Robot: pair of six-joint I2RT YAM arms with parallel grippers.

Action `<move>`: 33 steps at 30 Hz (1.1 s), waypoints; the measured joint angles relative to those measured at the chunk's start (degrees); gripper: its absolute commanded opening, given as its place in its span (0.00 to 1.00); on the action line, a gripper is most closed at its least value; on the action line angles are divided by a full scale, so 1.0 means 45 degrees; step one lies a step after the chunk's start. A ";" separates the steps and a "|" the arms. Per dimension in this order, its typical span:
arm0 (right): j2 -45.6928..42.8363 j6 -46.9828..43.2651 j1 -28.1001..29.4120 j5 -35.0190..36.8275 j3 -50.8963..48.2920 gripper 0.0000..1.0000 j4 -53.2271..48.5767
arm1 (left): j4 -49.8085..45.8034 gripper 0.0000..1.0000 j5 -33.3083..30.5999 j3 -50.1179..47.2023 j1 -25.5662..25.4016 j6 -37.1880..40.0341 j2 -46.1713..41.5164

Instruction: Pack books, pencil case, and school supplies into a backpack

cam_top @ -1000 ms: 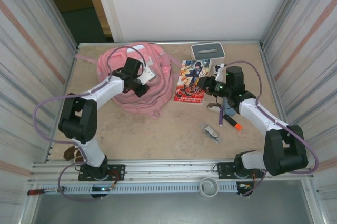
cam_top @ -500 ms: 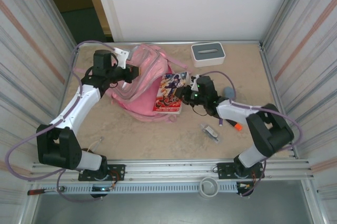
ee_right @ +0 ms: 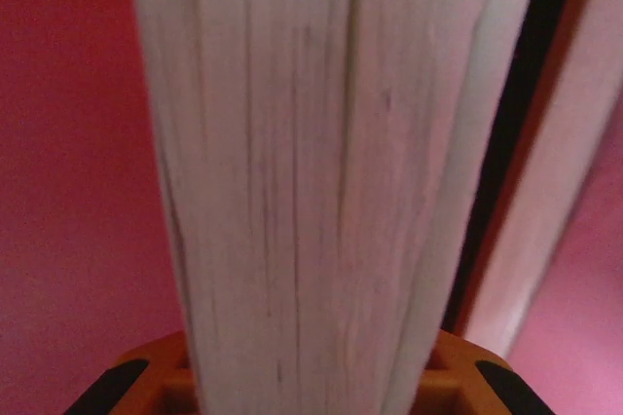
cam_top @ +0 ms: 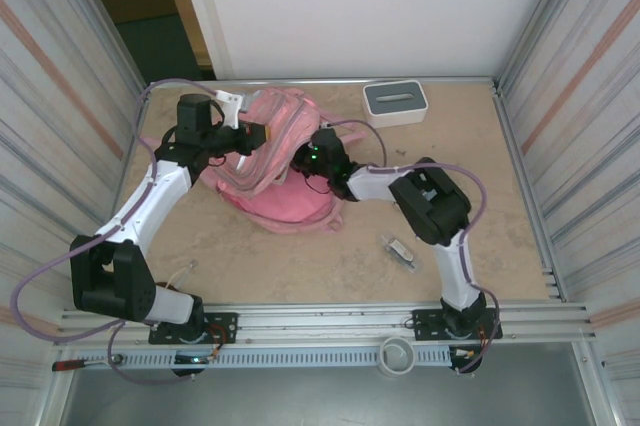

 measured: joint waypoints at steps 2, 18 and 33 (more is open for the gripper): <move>0.0622 -0.0058 0.0146 0.0243 0.0724 0.42 -0.0257 | 0.0083 0.00 0.0015 -0.0049 0.0019 -0.0165 0.0000; -0.7397 -0.5382 -0.0146 0.0005 -0.5178 0.68 -0.3332 | 0.1647 0.00 0.0010 -0.1098 0.0350 -0.1350 0.0000; -0.5867 -0.6849 -0.0238 0.2079 -0.6096 0.35 -0.6067 | 0.2356 0.00 -0.0355 -0.2040 -0.0034 -0.2448 -0.0044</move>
